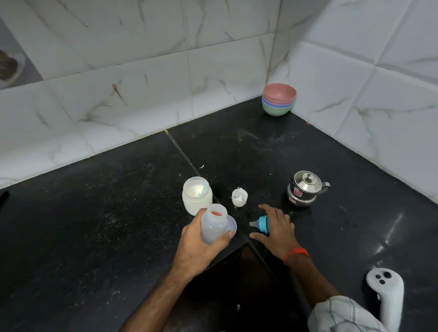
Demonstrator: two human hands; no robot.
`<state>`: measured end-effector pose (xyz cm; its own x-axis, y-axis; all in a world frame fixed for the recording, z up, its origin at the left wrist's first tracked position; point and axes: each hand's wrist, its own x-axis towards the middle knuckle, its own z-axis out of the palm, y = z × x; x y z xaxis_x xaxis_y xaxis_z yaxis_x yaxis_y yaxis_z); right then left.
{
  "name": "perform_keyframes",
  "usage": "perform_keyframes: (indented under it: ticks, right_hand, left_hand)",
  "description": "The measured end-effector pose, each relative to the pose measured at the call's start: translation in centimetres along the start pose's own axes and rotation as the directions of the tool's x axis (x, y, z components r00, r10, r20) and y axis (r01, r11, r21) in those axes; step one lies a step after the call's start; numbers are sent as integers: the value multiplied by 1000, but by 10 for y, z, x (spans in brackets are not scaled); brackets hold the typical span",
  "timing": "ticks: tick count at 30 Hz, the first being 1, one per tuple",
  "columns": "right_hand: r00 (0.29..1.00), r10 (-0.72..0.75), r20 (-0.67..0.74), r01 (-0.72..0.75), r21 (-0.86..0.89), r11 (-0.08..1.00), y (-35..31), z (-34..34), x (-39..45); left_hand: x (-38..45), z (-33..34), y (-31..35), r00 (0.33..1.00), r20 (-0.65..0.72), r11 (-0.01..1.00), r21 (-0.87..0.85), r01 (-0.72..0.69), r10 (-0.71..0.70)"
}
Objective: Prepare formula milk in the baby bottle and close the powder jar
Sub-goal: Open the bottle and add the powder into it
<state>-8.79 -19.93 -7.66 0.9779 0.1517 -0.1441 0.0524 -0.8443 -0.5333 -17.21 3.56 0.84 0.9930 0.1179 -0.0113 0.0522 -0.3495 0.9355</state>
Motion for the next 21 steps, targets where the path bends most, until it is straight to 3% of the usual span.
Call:
perform_keyframes:
  ticks: [7, 16, 21]
  right_hand:
    - [996, -71, -45, 71, -5, 997, -21, -15, 19]
    - [981, -92, 169, 116, -137, 984, -27, -33, 29]
    - [997, -71, -13, 72, 46, 996, -24, -33, 32]
  left_hand:
    - [1, 1, 0, 1000, 19, 1000, 26, -14, 13]
    - [2, -10, -5, 999, -12, 1000, 6, -30, 30]
    - [3, -6, -6, 999, -3, 999, 21, -32, 32]
